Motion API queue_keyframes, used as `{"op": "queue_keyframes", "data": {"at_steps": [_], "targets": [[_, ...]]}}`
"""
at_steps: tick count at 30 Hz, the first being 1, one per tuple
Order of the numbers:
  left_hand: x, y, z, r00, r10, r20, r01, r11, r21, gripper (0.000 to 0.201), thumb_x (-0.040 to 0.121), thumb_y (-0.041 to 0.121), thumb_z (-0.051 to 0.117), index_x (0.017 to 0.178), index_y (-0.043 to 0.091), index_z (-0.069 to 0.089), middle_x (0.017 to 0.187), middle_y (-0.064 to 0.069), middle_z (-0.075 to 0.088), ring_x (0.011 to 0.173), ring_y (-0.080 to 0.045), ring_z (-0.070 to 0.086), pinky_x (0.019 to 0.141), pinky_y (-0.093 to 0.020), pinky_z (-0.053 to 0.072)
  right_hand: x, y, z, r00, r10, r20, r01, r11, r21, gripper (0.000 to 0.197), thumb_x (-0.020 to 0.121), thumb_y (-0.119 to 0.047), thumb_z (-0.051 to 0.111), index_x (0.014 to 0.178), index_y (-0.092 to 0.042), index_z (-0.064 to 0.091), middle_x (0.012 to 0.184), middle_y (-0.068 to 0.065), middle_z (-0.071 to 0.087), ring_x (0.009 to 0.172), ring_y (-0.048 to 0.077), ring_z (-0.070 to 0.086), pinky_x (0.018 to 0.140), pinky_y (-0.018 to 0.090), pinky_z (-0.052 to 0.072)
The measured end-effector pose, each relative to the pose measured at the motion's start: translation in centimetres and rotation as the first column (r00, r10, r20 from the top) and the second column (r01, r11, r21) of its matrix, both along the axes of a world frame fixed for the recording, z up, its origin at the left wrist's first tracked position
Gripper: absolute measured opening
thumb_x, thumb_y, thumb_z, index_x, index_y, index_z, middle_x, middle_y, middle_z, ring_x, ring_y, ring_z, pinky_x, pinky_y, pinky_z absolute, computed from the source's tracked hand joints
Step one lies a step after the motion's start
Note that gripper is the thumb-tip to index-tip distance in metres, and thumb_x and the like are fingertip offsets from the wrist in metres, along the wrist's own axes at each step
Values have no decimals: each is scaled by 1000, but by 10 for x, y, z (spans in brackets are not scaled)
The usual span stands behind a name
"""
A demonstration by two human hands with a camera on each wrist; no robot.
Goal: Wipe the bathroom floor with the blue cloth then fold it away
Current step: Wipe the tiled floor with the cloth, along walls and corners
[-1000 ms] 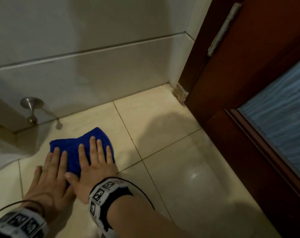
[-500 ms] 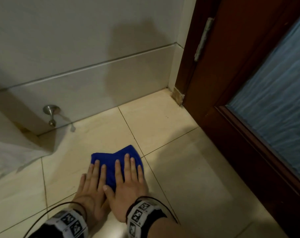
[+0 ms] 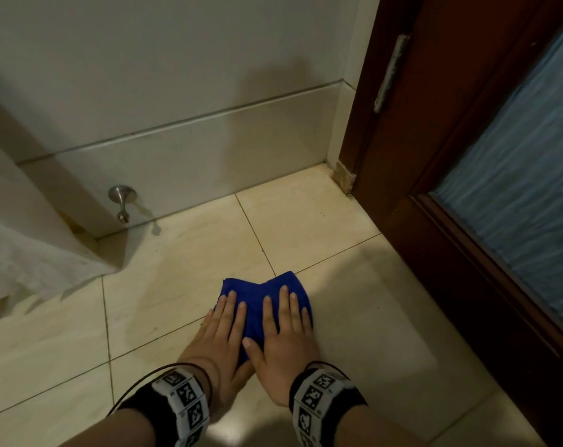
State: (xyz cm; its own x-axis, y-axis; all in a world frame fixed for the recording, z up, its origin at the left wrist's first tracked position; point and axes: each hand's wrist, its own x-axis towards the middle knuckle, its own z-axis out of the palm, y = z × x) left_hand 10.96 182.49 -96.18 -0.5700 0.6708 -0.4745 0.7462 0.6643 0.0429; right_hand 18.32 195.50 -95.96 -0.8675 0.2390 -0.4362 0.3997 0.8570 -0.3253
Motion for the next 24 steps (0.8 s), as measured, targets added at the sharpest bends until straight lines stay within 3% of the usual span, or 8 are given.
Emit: {"op": "queue_keyframes", "data": {"at_steps": [2, 3, 5, 7, 8, 12, 16, 24], "targets": [[-2, 3, 9, 1000, 31, 5, -31, 999, 30, 97, 83, 67, 22, 150, -2, 20, 156, -26, 5, 146, -37, 8, 119, -34, 4, -2, -3, -2, 999, -47, 12, 46, 999, 22, 80, 95, -63, 13, 143, -11, 48, 153, 20, 36, 137, 36, 41, 113, 47, 33], [-1, 5, 11, 999, 29, 34, -30, 999, 16, 100, 79, 69, 10, 151, 1, -4, 155, -21, -19, 146, -34, -11, 120, -33, -6, -2, -3, -1, 999, -50, -8, 50, 998, 43, 76, 96, -61, 15, 140, -11, 52, 149, 19, 42, 133, 35, 46, 107, 46, 39], [-3, 8, 13, 995, 36, 90, -38, 999, 24, 99, 68, 68, -5, 142, 7, -28, 146, -15, -41, 140, -28, -32, 115, -35, -18, -7, 1, 10, 1000, -17, -26, 17, 1000, 17, 88, 92, -64, -8, 152, -12, 31, 159, 20, 18, 145, 37, 26, 114, 48, 22], [-13, 17, 14, 995, 33, 90, -34, 999, 7, 99, 66, 68, -6, 141, 9, -31, 148, -13, -41, 140, -26, -34, 113, -34, -19, -13, 8, 13, 999, 35, 27, -35, 999, -7, 100, 73, -70, -22, 155, -16, -8, 160, 13, -22, 149, 32, -12, 117, 43, -6], [-20, 23, 14, 995, 27, 92, -27, 1000, -10, 96, 70, 68, -2, 143, 10, -29, 150, -13, -39, 139, -24, -34, 112, -33, -19, -19, 12, 14, 999, 4, 43, -3, 1000, -10, 98, 73, -73, -19, 153, -16, -16, 157, 12, -29, 148, 30, -19, 116, 42, -11], [-64, 66, 26, 992, -5, 126, 13, 998, -67, 80, 98, 54, 26, 152, 15, -18, 158, -9, -27, 147, -22, -20, 117, -37, -11, -55, 44, 13, 986, -157, 62, 155, 987, 36, 84, 96, -65, 15, 153, -13, -17, 158, 15, -27, 148, 29, -20, 120, 43, -9], [-98, 121, 29, 989, 21, 148, -13, 999, -51, 76, 100, 51, 29, 154, 15, -11, 161, -8, -18, 149, -24, -10, 119, -39, -3, -95, 93, 13, 981, -170, 93, 165, 985, 55, 80, 98, -62, 15, 154, -14, -15, 159, 15, -24, 148, 28, -18, 120, 42, -8], [-153, 182, 16, 994, 22, 106, -26, 999, 37, 81, 98, 52, 31, 154, 14, -13, 161, -8, -20, 149, -22, -12, 119, -39, -5, -159, 166, 3, 985, -151, 81, 148, 988, 46, 86, 95, -68, 18, 154, -16, -16, 159, 13, -27, 148, 27, -21, 120, 40, -10]]}}
